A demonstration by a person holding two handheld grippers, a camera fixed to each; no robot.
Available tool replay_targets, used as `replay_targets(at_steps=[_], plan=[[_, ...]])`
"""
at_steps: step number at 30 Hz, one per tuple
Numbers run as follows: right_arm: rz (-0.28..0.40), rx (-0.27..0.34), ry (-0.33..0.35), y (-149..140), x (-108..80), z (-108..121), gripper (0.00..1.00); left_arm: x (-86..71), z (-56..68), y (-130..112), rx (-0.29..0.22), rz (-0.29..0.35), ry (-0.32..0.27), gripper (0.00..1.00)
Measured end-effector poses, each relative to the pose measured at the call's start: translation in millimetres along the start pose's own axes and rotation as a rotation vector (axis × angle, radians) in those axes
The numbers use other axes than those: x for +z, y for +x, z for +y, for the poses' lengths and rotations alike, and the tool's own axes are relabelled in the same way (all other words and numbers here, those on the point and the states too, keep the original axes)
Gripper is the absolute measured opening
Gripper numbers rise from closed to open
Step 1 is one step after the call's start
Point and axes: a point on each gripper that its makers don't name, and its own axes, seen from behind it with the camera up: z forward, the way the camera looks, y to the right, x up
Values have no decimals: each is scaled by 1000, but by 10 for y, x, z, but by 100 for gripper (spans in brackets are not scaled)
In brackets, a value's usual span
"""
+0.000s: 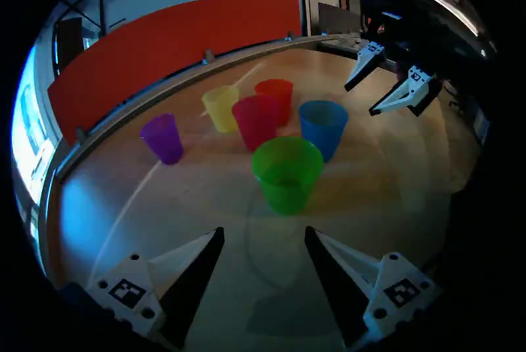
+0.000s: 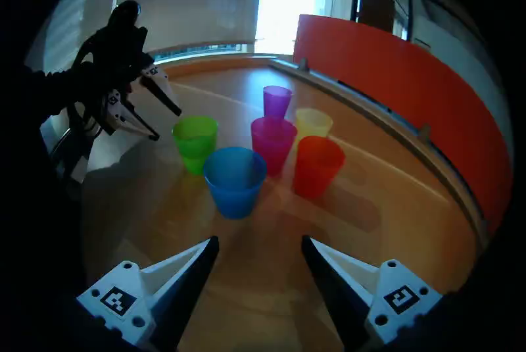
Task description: Pour water
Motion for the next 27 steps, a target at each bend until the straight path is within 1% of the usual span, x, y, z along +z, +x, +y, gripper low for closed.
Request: replay_targets(at_steps=[3, 9, 12, 15, 18, 21, 27], plan=[[19, 29, -47, 6, -66, 104, 98, -54, -154, 32, -38, 33, 57, 91], [82, 78, -150, 76, -214, 320, 97, -186, -502, 162, -137, 136, 170, 90], [115, 97, -197, 108, -287, 404, 97, -235, -625, 191, -181, 172, 205, 91], [144, 118, -241, 119, -345, 483, 97, -289, -724, 225, -201, 204, 237, 91], [174, 139, -288, 139, -405, 571, 97, -362, -837, 259, -209, 236, 283, 91], [220, 147, -340, 220, -480, 662, 97, -445, -939, 310, -227, 281, 330, 91], [324, 157, -446, 454, -644, 859, 97, -607, -1093, 453, -287, 385, 390, 91]])
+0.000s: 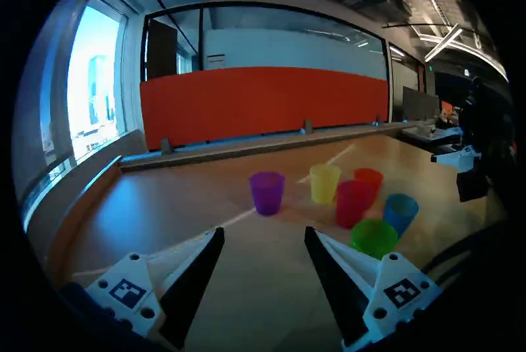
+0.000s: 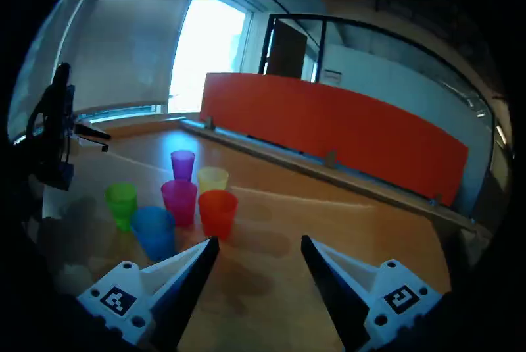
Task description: Pour water
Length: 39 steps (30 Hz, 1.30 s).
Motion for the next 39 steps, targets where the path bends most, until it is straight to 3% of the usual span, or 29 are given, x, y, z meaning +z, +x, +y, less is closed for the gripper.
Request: replay_targets(at_steps=[9, 18, 24, 30, 39], plan=[[126, 16, -151, 324, -35, 249, 97, -84, -105, 373, -21, 144, 70, 90], [292, 111, -319, 655, -206, 546, 97, -99, -164, 503, -91, 229, 116, 91], [313, 126, -393, 649, -263, 638, 98, -114, -227, 586, -116, 284, 152, 90], [293, 128, -445, 544, -295, 674, 98, -101, -246, 638, -128, 312, 170, 90], [283, 173, -482, 456, -327, 745, 99, -93, -246, 633, -102, 321, 186, 90]])
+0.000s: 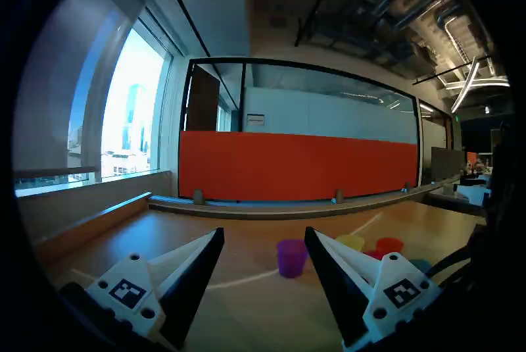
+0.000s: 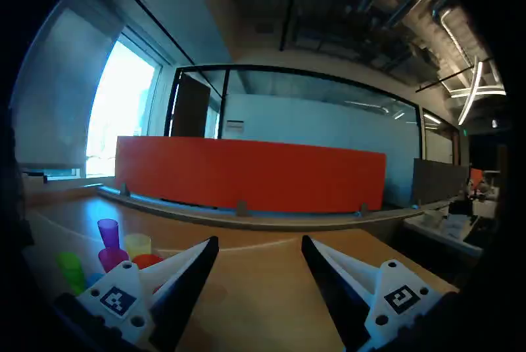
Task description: Pour water
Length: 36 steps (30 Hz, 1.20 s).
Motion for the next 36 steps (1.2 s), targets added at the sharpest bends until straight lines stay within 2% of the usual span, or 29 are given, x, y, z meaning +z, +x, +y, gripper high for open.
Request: replay_targets(at_steps=[5, 8, 15, 21, 27, 30, 36], plan=[[2, 26, -9, 6, -16, 41, 99, -14, -78, -76, 30, -5, 36, 90], [-11, 36, -13, -12, -10, 61, 99, -22, -105, -40, 37, 16, 53, 90], [-19, 36, -14, 61, 20, 26, 99, -29, -116, 65, 17, 76, 79, 90], [-20, 33, -16, 152, 74, -28, 99, -44, -107, 45, 9, 104, 87, 90], [-37, 4, -20, 156, 105, -110, 99, -65, -207, -29, -5, 114, 123, 90], [-46, 0, -19, 137, 108, -150, 99, -66, -193, -82, -28, 113, 117, 90], [-48, -9, -11, 142, 100, -213, 99, -37, -166, -215, -20, 86, 112, 90]])
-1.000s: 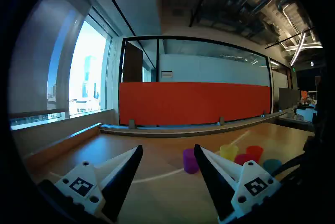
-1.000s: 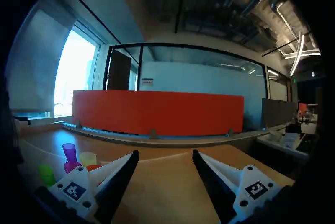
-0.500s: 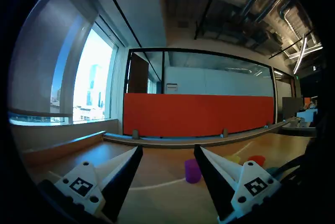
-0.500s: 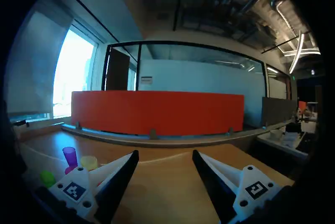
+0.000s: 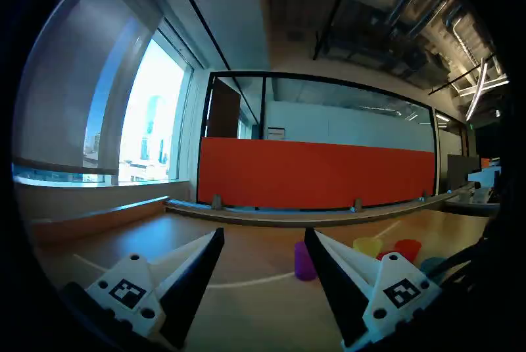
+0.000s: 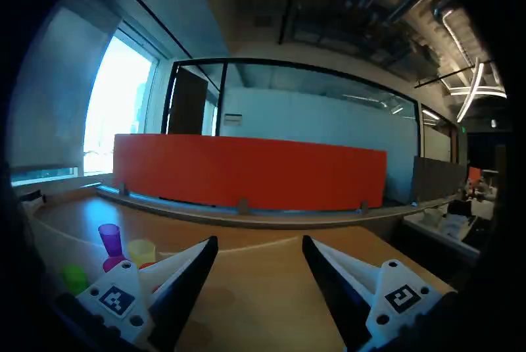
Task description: Pour water
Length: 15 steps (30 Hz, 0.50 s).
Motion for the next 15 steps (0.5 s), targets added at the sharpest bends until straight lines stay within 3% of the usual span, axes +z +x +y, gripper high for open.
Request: replay_targets(at_steps=[15], plan=[[-5, -11, 10, -12, 0, -28, 99, 71, 14, -298, 6, -48, 10, 90]])
